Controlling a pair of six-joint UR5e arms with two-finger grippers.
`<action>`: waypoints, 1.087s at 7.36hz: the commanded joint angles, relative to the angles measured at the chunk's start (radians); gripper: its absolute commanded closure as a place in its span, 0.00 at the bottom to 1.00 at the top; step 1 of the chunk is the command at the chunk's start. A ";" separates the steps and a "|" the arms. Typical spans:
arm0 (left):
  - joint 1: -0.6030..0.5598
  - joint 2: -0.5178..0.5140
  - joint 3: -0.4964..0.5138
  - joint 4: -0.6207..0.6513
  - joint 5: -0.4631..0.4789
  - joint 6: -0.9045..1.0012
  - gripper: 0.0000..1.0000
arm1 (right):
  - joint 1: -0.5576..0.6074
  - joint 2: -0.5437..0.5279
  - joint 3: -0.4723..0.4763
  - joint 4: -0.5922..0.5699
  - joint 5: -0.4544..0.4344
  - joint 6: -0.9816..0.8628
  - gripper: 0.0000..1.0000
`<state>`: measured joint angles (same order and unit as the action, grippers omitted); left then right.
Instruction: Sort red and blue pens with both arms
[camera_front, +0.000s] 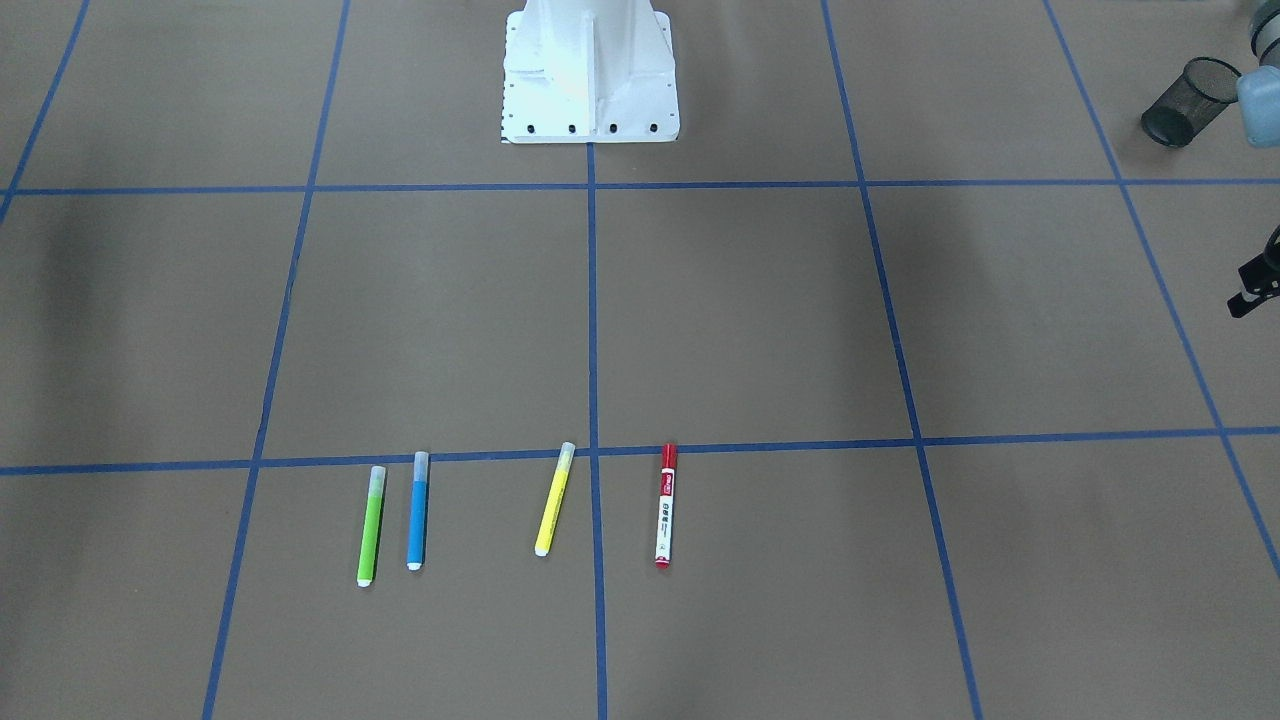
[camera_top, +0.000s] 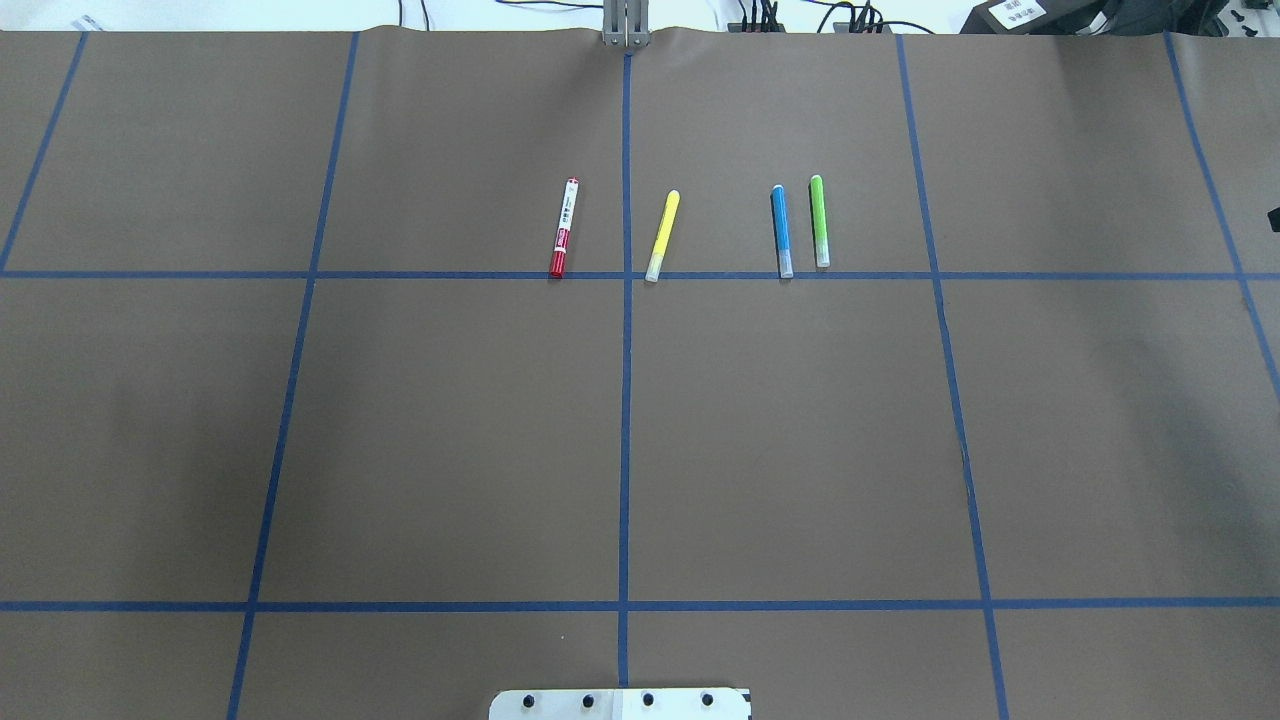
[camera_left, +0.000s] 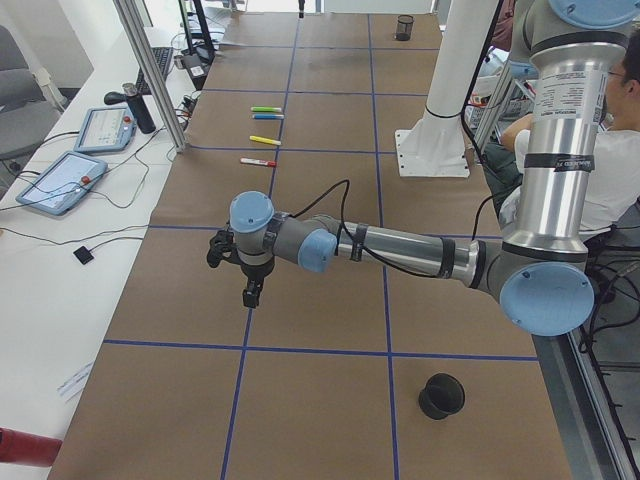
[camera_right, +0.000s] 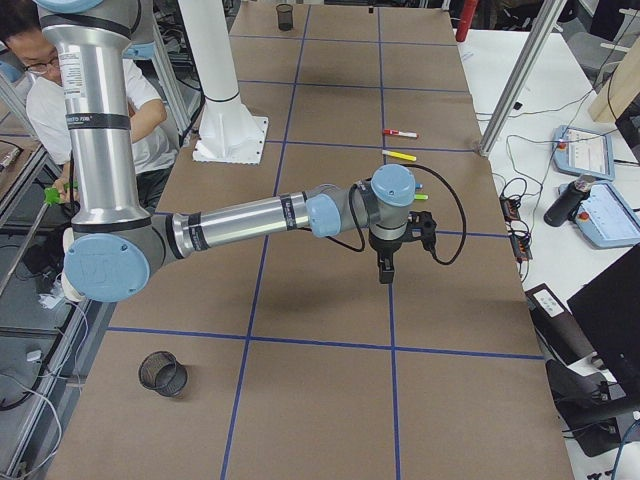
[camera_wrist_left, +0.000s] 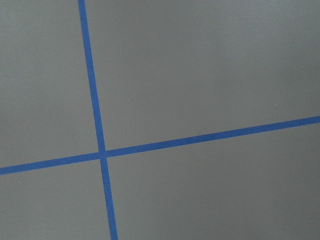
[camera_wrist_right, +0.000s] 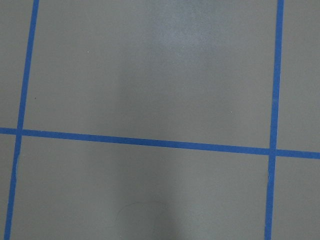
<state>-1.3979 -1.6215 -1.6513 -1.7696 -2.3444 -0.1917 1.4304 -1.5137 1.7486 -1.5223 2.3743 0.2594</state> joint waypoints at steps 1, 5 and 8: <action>0.003 0.000 -0.001 -0.007 -0.003 0.001 0.00 | 0.019 -0.012 0.002 0.002 0.006 0.000 0.00; 0.004 0.020 -0.007 0.001 -0.010 -0.063 0.01 | 0.019 -0.063 0.049 0.002 0.008 -0.002 0.00; 0.005 0.012 -0.005 -0.008 -0.107 -0.132 0.01 | 0.015 -0.059 0.042 0.002 0.013 0.000 0.00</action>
<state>-1.3944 -1.6032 -1.6547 -1.7678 -2.4270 -0.2898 1.4478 -1.5740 1.7943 -1.5208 2.3846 0.2587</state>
